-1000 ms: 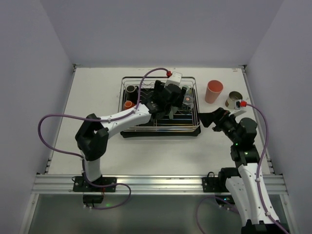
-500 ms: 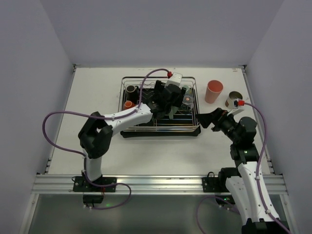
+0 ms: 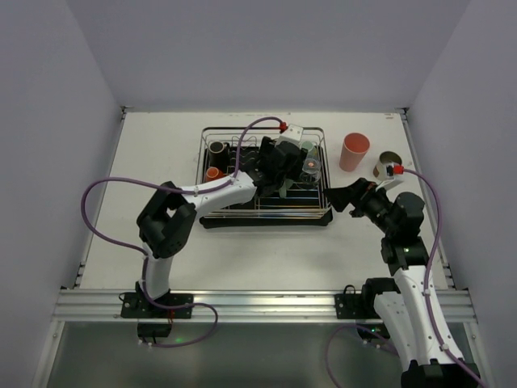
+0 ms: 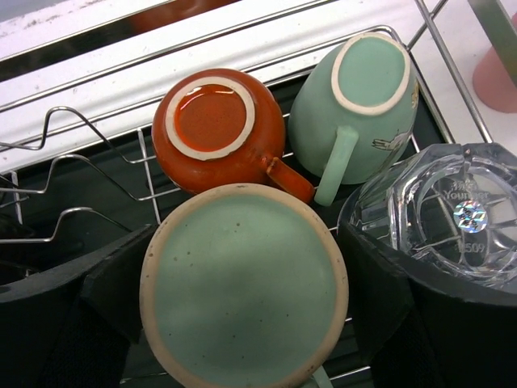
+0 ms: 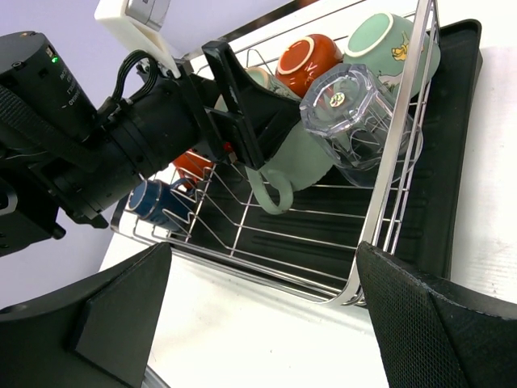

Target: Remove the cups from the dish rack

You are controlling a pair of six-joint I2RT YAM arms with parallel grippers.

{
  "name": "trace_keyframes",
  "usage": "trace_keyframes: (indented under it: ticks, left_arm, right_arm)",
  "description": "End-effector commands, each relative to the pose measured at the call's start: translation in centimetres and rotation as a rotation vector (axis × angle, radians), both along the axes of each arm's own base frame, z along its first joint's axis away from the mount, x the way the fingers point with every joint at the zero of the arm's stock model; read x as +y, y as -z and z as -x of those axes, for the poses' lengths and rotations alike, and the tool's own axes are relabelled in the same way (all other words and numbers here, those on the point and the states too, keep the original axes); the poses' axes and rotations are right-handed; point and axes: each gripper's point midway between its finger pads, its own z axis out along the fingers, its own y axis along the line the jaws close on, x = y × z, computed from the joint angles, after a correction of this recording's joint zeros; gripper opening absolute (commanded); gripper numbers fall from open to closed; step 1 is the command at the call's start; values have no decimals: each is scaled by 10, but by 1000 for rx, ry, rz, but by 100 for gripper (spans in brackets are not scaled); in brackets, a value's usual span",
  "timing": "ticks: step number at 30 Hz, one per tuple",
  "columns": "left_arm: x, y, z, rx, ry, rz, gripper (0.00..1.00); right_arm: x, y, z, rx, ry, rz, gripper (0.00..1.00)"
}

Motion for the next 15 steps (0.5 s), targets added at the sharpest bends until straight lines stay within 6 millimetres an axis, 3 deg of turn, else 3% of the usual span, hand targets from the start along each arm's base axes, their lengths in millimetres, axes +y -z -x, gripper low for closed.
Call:
trace_keyframes:
  ticks: [1, 4, 6, 7, 11, 15]
  left_arm:
    - [1, -20, -11, -61, -27, 43, 83]
    - [6, -27, -10, -73, -29, 45, 56]
    - [9, -33, -10, -85, -37, 40, 48]
    - [6, -46, -12, -119, -34, 64, 43]
    - [13, -75, -13, -168, -43, 70, 35]
    - [19, -119, -9, -230, -39, 104, 31]
  right_arm:
    - [6, -8, 1, -27, -32, -16, 99]
    - [8, -7, 0, -19, -43, -23, 99]
    - [9, -5, 0, -9, -48, -23, 99]
    - [9, -5, -1, -8, -49, -23, 99]
    - [11, -6, -3, 3, -53, -26, 99]
    - [15, -13, -8, -1, -48, -57, 99]
